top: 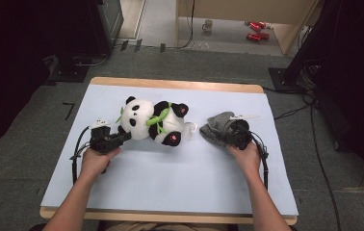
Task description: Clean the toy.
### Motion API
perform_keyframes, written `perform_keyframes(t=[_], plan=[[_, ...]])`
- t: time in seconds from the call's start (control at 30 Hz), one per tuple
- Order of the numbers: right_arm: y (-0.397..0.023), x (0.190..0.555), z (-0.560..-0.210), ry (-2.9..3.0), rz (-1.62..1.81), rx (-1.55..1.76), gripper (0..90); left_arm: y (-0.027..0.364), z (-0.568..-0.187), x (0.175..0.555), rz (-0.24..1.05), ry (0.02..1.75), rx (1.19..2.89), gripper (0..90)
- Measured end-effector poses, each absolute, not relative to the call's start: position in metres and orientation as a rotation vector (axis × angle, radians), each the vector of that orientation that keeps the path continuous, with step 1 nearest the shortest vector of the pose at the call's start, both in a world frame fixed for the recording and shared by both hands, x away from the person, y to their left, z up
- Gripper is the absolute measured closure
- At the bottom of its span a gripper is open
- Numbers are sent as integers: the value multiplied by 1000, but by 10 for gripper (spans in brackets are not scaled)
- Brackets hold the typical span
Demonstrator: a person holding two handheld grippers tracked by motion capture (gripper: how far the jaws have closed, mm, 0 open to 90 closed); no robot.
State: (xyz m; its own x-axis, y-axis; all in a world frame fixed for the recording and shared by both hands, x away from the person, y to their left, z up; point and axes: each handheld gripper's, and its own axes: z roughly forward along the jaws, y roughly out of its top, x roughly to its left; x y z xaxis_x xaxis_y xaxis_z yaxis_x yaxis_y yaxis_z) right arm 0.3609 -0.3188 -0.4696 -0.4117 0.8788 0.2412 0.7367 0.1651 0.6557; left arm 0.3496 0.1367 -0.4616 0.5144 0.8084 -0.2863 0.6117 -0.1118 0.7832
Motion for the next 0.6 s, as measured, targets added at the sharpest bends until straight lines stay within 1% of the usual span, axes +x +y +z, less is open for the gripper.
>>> perform_keyframes(t=[0.03,0.1,0.2,0.27,0.3,0.37,0.43,0.5,0.6], plan=[[-317,359,-473,2228,1072,1508,735,137,-462,350,268,1171,1821,744],[-316,358,-477,2223,1048,1467,706,138,-463,352,287,1146,1845,727],[-317,361,-487,2238,999,1496,619,140,-466,354,289,1137,1875,697],[-320,360,-488,2235,1027,1509,585,140,-466,354,300,1131,1889,675],[-322,360,-489,2232,1042,1518,548,139,-465,353,314,1122,1894,658],[-324,360,-488,2248,1052,1551,456,137,-464,351,337,1083,1878,590],[-325,359,-487,2273,1053,1552,394,136,-461,350,342,1053,1865,548],[-326,358,-485,2295,1041,1550,376,136,-460,349,344,1045,1866,521],[-329,356,-481,2301,1069,1563,365,136,-461,350,349,1044,1883,515]])
